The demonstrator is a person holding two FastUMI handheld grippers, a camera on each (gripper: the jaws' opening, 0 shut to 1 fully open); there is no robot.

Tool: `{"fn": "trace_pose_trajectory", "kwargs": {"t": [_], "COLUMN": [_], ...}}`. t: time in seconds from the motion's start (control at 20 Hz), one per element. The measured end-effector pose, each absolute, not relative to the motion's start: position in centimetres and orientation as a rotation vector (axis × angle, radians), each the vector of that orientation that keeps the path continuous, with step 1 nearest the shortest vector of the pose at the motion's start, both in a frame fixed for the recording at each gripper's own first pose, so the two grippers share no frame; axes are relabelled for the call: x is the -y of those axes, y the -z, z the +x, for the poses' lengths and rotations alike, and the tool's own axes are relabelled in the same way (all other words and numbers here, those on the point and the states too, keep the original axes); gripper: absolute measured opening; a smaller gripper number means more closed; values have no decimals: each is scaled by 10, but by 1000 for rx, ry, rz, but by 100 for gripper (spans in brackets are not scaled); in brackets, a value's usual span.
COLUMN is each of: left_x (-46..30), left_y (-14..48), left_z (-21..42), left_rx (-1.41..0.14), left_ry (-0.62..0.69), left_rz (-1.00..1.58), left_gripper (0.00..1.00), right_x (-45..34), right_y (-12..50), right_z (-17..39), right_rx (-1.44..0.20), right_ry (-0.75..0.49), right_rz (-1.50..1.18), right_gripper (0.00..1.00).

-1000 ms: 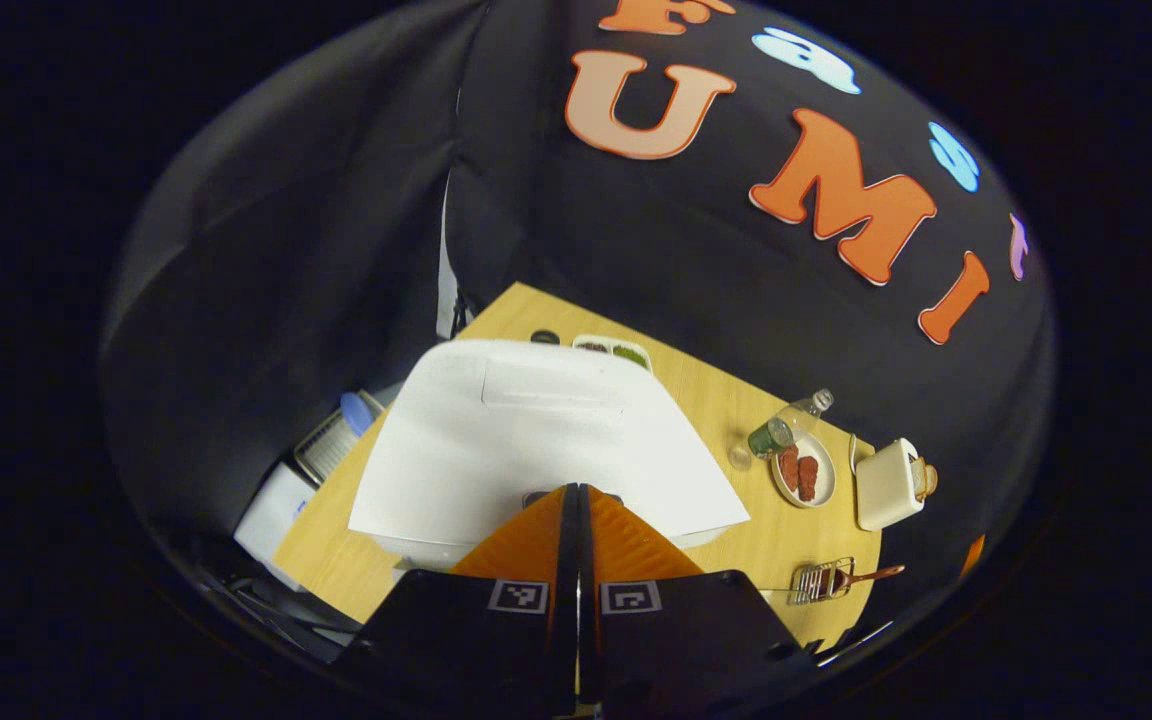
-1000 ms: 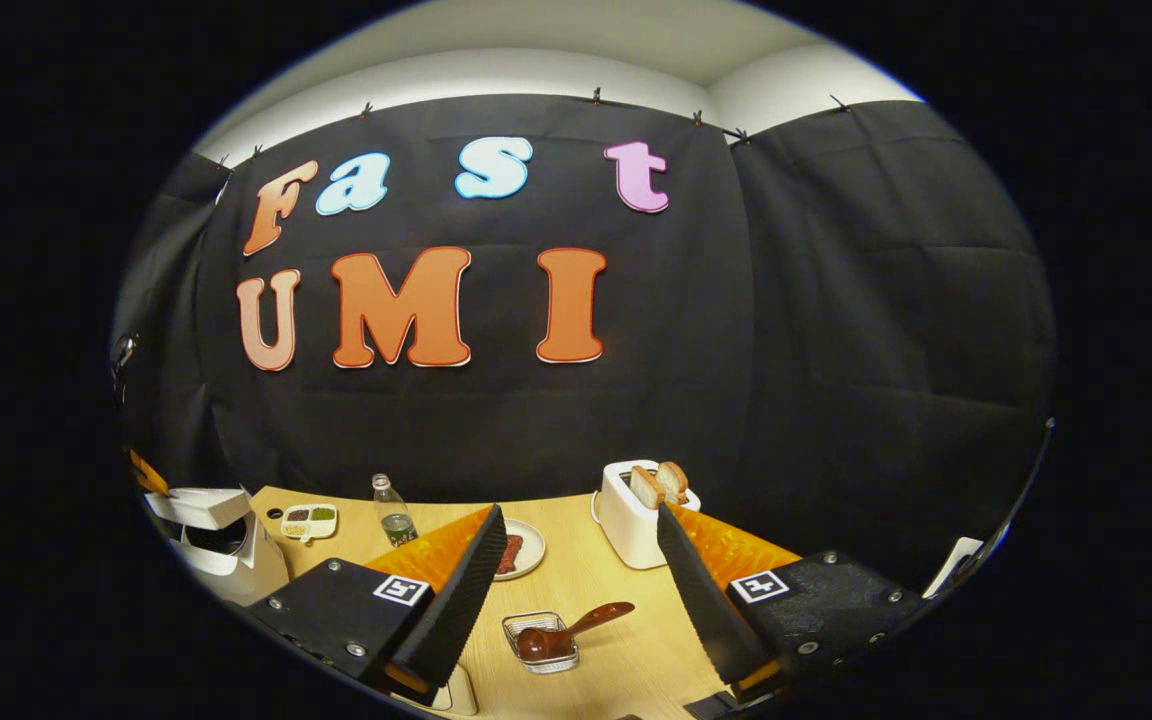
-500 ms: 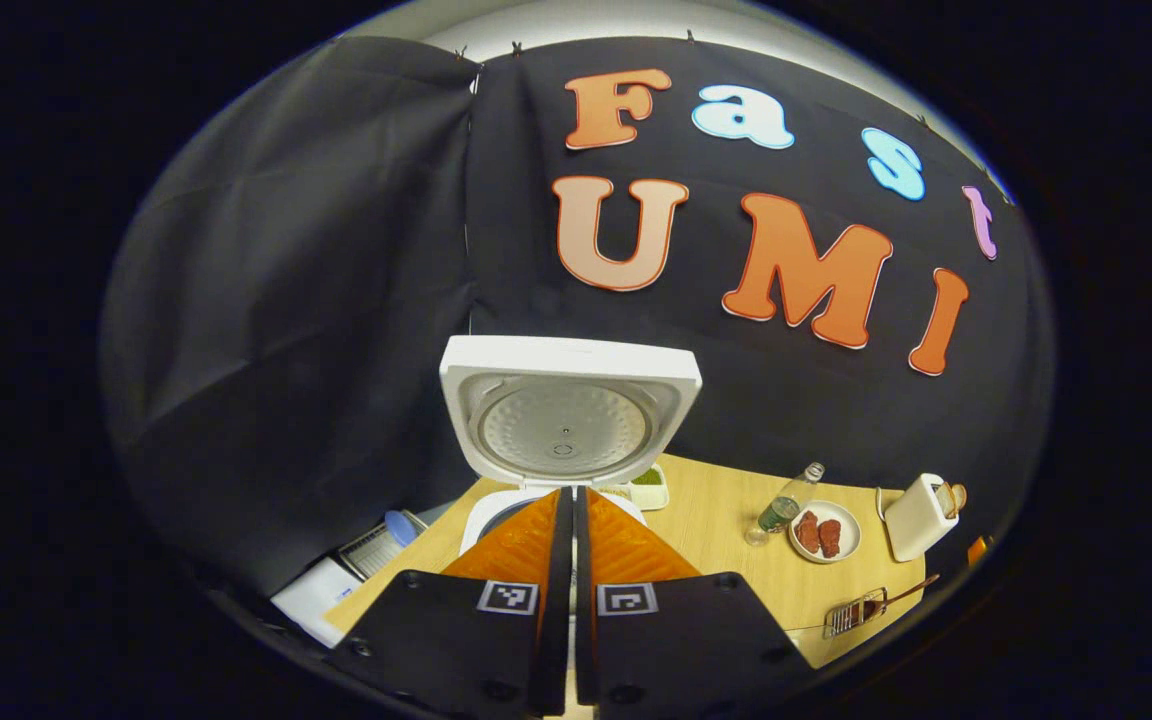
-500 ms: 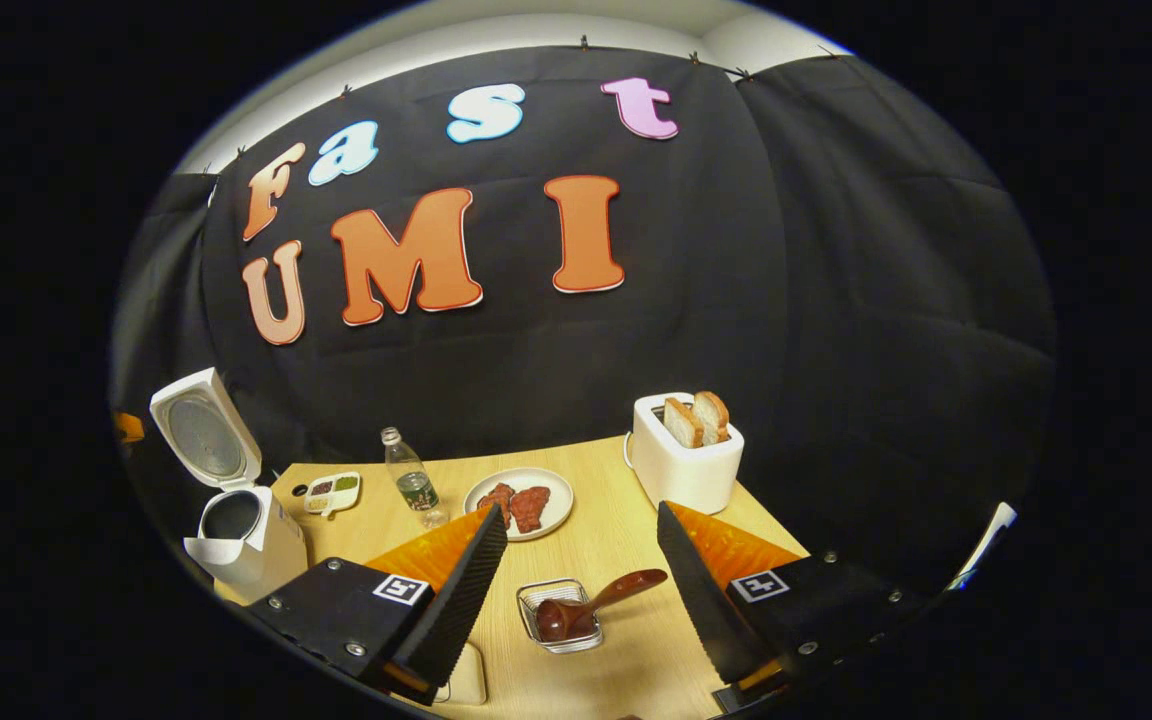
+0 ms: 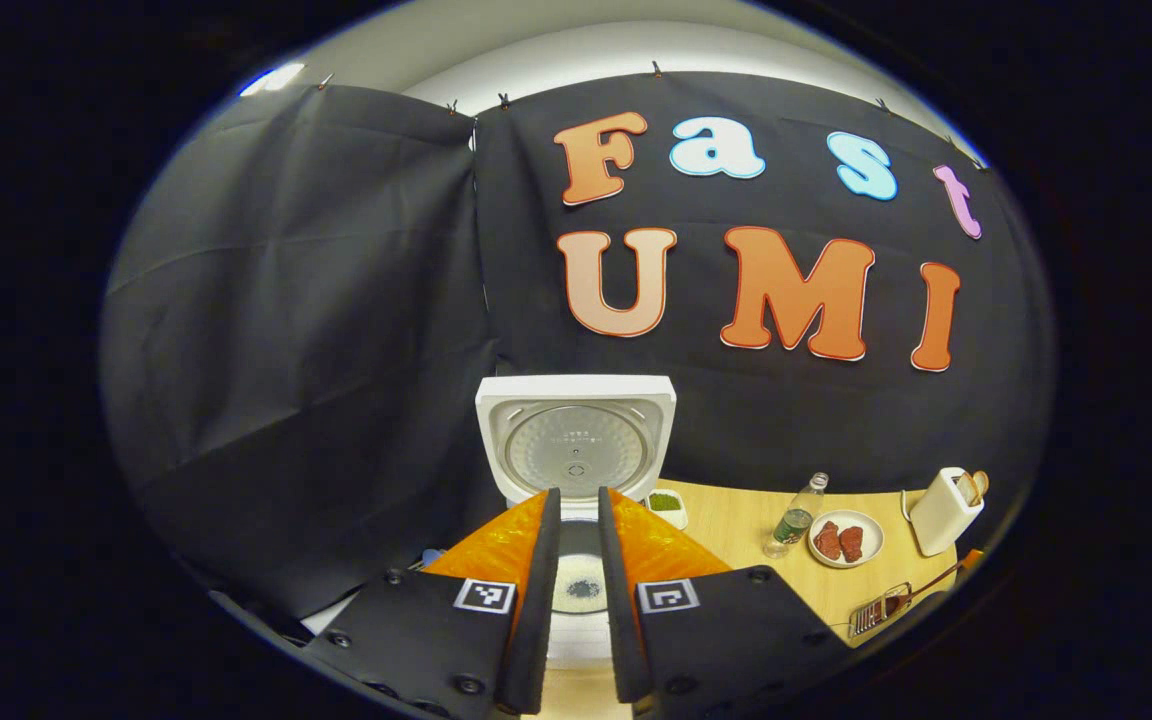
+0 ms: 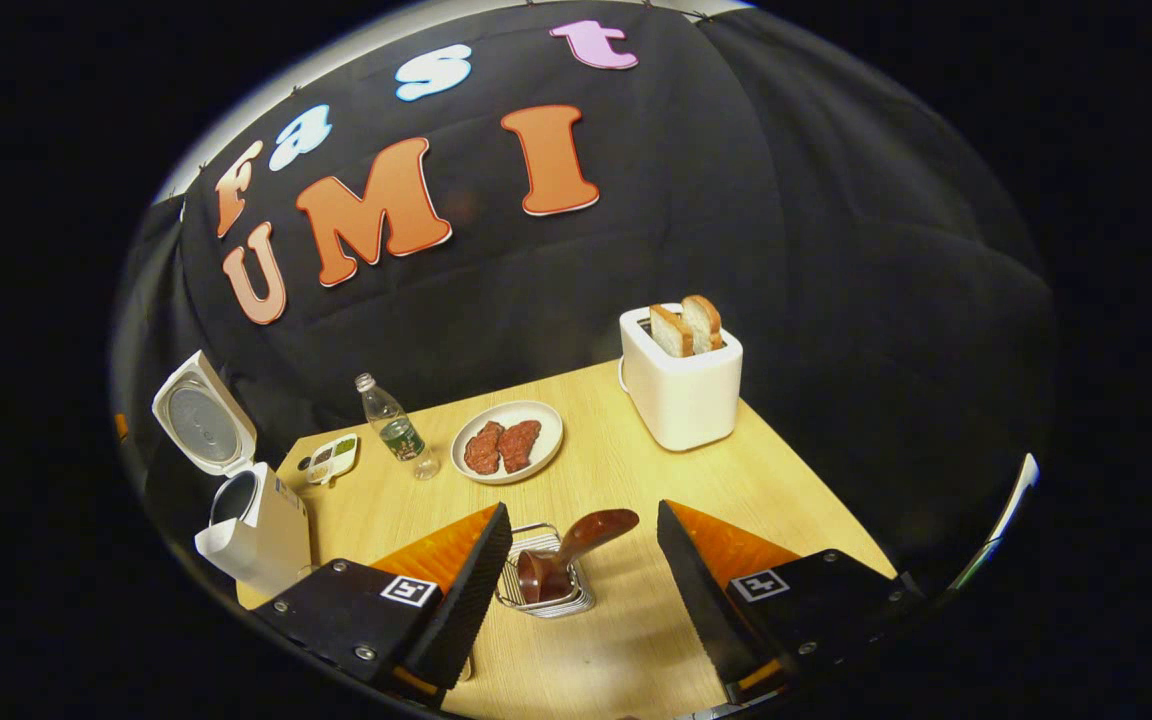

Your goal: Close the left gripper, press the button to open the rice cooker; take a wooden spoon from the chopstick holder with the right hand, scoop a spoonful of rice and pour it into the rice cooker, then put the wooden spoon back into the chopstick holder.

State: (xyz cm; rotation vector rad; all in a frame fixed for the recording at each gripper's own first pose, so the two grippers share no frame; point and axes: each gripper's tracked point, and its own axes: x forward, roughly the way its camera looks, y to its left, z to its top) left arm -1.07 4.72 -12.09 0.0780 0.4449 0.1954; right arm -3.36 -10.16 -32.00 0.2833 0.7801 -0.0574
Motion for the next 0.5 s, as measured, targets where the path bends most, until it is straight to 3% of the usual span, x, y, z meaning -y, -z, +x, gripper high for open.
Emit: {"fn": "trace_pose_trajectory", "kwargs": {"t": [0.2,0.5], "left_x": [-37,-29], "left_y": [119,108], "left_z": [-29,-49], "left_rx": [-444,-413], "left_ry": [-213,-246], "left_rz": [82,125], "left_gripper": [35,58], "right_x": [92,67], "right_y": [348,379], "right_z": [-34,-20], "right_rx": [-839,-917], "right_ry": [12,-51], "right_rz": [342,485], "right_gripper": [89,86]}}
